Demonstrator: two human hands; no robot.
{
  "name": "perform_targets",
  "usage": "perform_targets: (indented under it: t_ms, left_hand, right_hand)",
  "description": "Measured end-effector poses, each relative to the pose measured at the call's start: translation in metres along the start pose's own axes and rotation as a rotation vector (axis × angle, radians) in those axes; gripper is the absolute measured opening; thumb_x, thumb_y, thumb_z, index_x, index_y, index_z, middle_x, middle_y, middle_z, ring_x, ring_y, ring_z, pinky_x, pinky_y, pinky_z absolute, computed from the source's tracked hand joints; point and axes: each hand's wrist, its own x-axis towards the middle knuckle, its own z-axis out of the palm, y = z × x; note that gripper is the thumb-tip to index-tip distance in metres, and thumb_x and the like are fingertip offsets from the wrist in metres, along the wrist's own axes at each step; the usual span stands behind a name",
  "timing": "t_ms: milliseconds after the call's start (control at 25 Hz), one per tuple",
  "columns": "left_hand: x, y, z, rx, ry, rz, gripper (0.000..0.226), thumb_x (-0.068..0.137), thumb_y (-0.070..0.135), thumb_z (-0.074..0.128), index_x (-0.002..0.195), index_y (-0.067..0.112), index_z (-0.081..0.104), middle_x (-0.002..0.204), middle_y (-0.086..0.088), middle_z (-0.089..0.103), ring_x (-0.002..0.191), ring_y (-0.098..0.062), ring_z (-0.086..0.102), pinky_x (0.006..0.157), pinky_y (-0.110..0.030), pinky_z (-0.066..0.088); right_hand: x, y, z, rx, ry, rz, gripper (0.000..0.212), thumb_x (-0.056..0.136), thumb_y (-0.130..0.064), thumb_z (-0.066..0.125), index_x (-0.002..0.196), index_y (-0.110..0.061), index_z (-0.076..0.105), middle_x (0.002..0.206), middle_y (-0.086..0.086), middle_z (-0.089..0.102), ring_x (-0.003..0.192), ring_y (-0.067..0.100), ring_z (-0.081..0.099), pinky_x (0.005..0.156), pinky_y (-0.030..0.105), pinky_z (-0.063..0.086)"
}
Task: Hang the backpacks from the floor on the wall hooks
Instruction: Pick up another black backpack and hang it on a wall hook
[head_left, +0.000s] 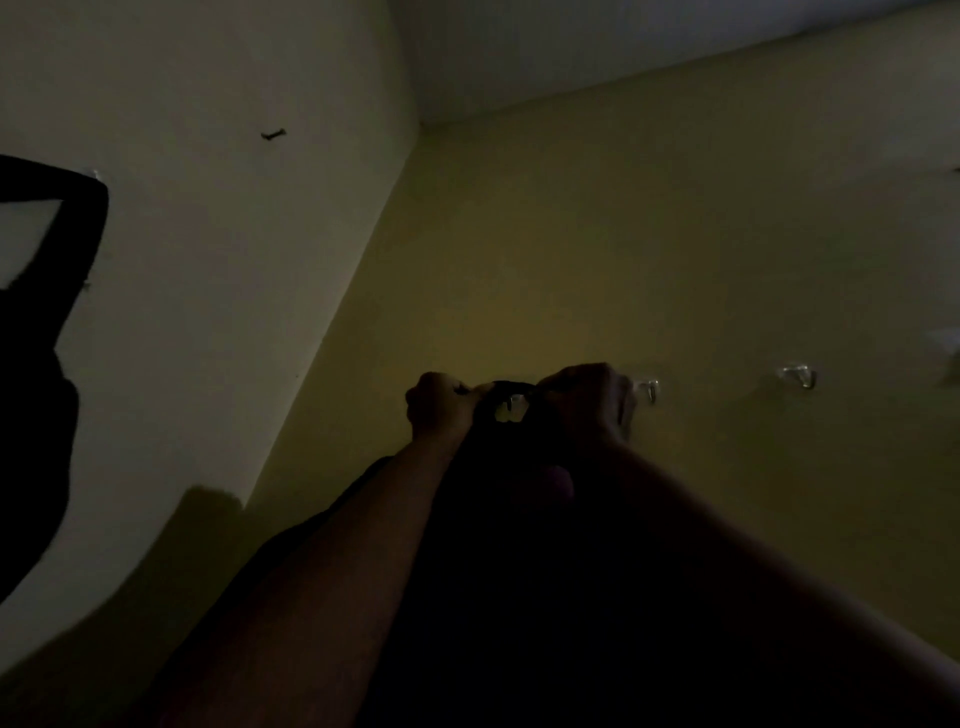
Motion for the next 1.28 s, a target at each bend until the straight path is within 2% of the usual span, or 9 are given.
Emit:
perform_targets:
  t_ms: [160,320,440,480,560,720,920,1040,1280]
  left_hand:
    - [-0.012,-0.007,-0.008,-0.001,-0.027,-0.143,0.042,0.078,0.038,0.069,0.056,0.004,0.058,0.058,-0.006,0.055,0.064,-0.021,0.057,0.055,-0.026,0.037]
    - [-0.033,0.007,-0.013,-0.024,-0.020,-0.158,0.037,0.074,0.032,0.073,0.088,-0.003,0.072,0.095,-0.019,0.072,0.092,-0.029,0.067,0.069,-0.028,0.048]
    - [-0.046,0.020,-0.023,-0.038,-0.047,-0.196,0.027,0.075,0.017,0.074,0.093,-0.002,0.071,0.100,-0.020,0.072,0.084,-0.026,0.068,0.070,-0.029,0.053]
    - [-0.048,0.024,-0.030,-0.082,-0.072,-0.222,0.024,0.077,0.014,0.072,0.093,-0.004,0.070,0.100,-0.021,0.072,0.075,-0.023,0.067,0.063,-0.028,0.052]
    - [-0.057,0.033,-0.044,-0.161,-0.138,-0.277,0.029,0.084,0.020,0.064,0.097,-0.006,0.068,0.099,-0.019,0.071,0.071,-0.022,0.064,0.057,-0.024,0.046]
    - [-0.097,0.055,-0.062,-0.113,-0.169,-0.286,0.040,0.089,0.036,0.052,0.113,0.006,0.063,0.109,-0.011,0.066,0.107,-0.029,0.061,0.084,-0.029,0.044]
    - [-0.159,0.092,-0.078,-0.104,-0.204,-0.335,0.037,0.089,0.041,0.050,0.119,0.020,0.058,0.124,-0.008,0.062,0.110,-0.026,0.059,0.096,-0.037,0.049]
    - [-0.207,0.130,-0.091,-0.199,-0.215,-0.381,0.038,0.092,0.035,0.048,0.125,0.017,0.054,0.128,-0.007,0.058,0.113,-0.021,0.055,0.090,-0.029,0.045]
    - [-0.329,0.187,-0.140,-0.387,-0.253,-0.587,0.044,0.093,0.035,0.045,0.131,0.013,0.049,0.135,-0.006,0.053,0.124,-0.020,0.050,0.104,-0.032,0.040]
  right_hand:
    - [-0.015,0.000,0.001,-0.011,-0.047,-0.002,0.031,0.071,-0.039,0.070,0.076,-0.009,0.075,0.078,0.017,0.072,0.080,0.026,0.068,0.062,0.021,0.038]
    - [-0.029,-0.003,-0.006,-0.026,-0.150,0.035,0.034,0.079,-0.038,0.064,0.079,-0.006,0.073,0.084,0.019,0.070,0.085,0.026,0.064,0.064,0.024,0.039]
    - [-0.038,-0.006,-0.021,0.020,-0.233,0.151,0.033,0.084,-0.027,0.059,0.066,0.000,0.067,0.073,0.024,0.062,0.078,0.022,0.059,0.064,0.026,0.040]
    - [-0.040,-0.007,-0.028,0.043,-0.281,0.197,0.034,0.085,-0.028,0.058,0.068,-0.001,0.068,0.079,0.024,0.064,0.082,0.022,0.062,0.066,0.027,0.040]
    - [-0.045,-0.010,-0.045,0.055,-0.447,0.219,0.039,0.090,-0.034,0.053,0.096,-0.001,0.071,0.106,0.019,0.069,0.103,0.028,0.063,0.074,0.027,0.041]
    - [-0.067,-0.016,-0.087,0.105,-0.562,0.106,0.038,0.098,-0.028,0.040,0.121,-0.006,0.059,0.129,0.013,0.061,0.120,0.028,0.054,0.091,0.027,0.041]
    - [-0.120,-0.026,-0.147,0.496,-0.588,0.294,0.041,0.097,-0.034,0.041,0.128,-0.011,0.054,0.131,0.010,0.059,0.120,0.024,0.054,0.090,0.025,0.042]
    - [-0.157,-0.031,-0.188,0.680,-0.570,0.434,0.042,0.097,-0.035,0.042,0.129,-0.011,0.054,0.129,0.006,0.059,0.117,0.019,0.056,0.099,0.031,0.045]
    - [-0.248,-0.048,-0.287,0.764,-0.708,0.670,0.047,0.094,-0.047,0.040,0.128,-0.017,0.053,0.124,-0.007,0.057,0.113,0.010,0.053,0.104,0.032,0.043]
